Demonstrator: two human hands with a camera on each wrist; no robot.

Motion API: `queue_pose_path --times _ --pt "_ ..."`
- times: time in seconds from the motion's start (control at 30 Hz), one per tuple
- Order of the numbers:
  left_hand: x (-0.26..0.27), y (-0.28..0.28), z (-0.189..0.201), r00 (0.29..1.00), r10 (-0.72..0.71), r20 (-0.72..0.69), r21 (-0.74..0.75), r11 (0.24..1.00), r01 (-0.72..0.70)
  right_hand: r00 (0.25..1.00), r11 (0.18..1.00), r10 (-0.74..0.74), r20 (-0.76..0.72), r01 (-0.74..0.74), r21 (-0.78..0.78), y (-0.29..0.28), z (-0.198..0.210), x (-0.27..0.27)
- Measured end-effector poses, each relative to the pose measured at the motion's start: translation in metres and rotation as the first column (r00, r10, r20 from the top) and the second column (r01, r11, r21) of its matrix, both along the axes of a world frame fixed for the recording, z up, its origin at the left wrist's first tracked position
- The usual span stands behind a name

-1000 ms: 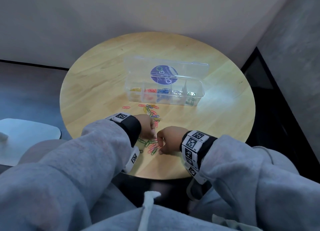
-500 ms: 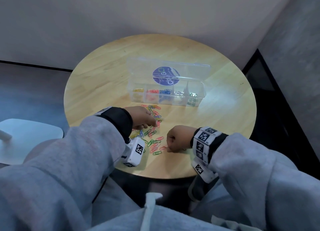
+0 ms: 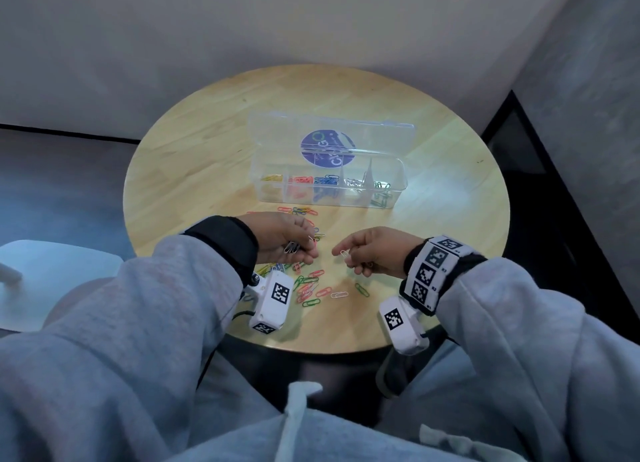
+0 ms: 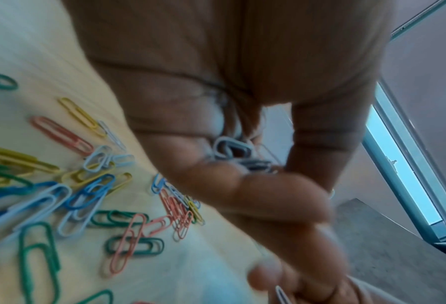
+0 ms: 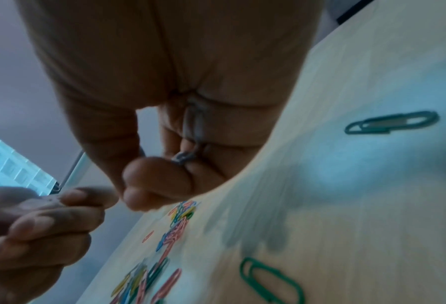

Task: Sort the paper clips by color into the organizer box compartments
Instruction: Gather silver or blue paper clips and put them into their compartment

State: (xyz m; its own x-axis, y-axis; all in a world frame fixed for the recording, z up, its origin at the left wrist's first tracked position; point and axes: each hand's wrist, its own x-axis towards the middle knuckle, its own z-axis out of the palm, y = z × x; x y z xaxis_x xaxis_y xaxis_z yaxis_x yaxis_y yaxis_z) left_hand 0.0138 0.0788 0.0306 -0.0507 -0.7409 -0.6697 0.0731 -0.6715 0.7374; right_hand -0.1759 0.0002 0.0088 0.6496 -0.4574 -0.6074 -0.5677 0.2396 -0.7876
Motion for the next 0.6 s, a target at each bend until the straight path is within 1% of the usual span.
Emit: queue_pose_path --times 0.1,0.2,0.23,0.27,0.3,0.33,0.37,0.4,0.43,0.47,0.5,0.53,0.6 --pt "-0.001 0.002 0.000 0.998 0.039 -0.039 0.000 0.999 -0.039 0.999 0.997 -0.033 -0.018 0.034 0.064 0.002 -0.002 0.001" --pt "-0.001 0.001 -0.002 0.996 0.070 -0.055 0.028 0.997 -0.069 0.996 0.995 -0.072 -0.049 0.076 0.067 0.006 -0.001 0.005" --pt "-0.001 0.000 -0.001 0.997 0.068 -0.045 0.034 0.997 -0.066 0.996 0.996 -0.062 -0.072 0.065 0.052 0.007 0.000 0.006" --pt "-0.002 -0.001 -0.001 0.998 0.054 -0.012 0.039 0.998 -0.054 0.994 1.000 -0.012 -0.108 0.013 0.006 0.009 0.001 0.008" --pt "-0.004 -0.002 -0.001 0.999 0.018 0.052 0.045 0.999 -0.021 0.983 0.993 0.076 -0.168 -0.090 -0.078 0.011 0.003 0.009" --pt "-0.006 -0.004 0.000 0.988 -0.039 0.147 0.056 0.998 0.031 0.949 0.955 0.186 -0.253 -0.235 -0.181 0.012 0.004 0.010" --pt "-0.009 -0.005 0.001 0.954 -0.123 0.273 0.072 0.992 0.107 0.892 0.881 0.288 -0.348 -0.389 -0.270 0.013 0.006 0.011" --pt "-0.011 -0.005 0.002 0.882 -0.227 0.412 0.096 0.974 0.206 0.831 0.794 0.357 -0.426 -0.510 -0.330 0.015 0.008 0.013" --pt "-0.013 -0.006 0.002 0.773 -0.330 0.541 0.120 0.941 0.317 0.786 0.729 0.396 -0.475 -0.583 -0.358 0.017 0.010 0.015" --pt "-0.016 -0.006 0.001 0.653 -0.405 0.640 0.145 0.898 0.416 0.762 0.697 0.416 -0.497 -0.618 -0.364 0.019 0.011 0.017" --pt "-0.020 -0.006 0.000 0.553 -0.451 0.701 0.170 0.858 0.485 0.745 0.679 0.429 -0.510 -0.639 -0.362 0.020 0.011 0.020" --pt "-0.024 -0.006 -0.001 0.472 -0.481 0.739 0.200 0.825 0.528 0.728 0.659 0.437 -0.529 -0.659 -0.362 0.023 0.011 0.022" --pt "-0.032 -0.006 -0.004 0.311 -0.517 0.797 0.270 0.767 0.583 0.674 0.595 0.444 -0.590 -0.714 -0.369 0.027 0.008 0.026"
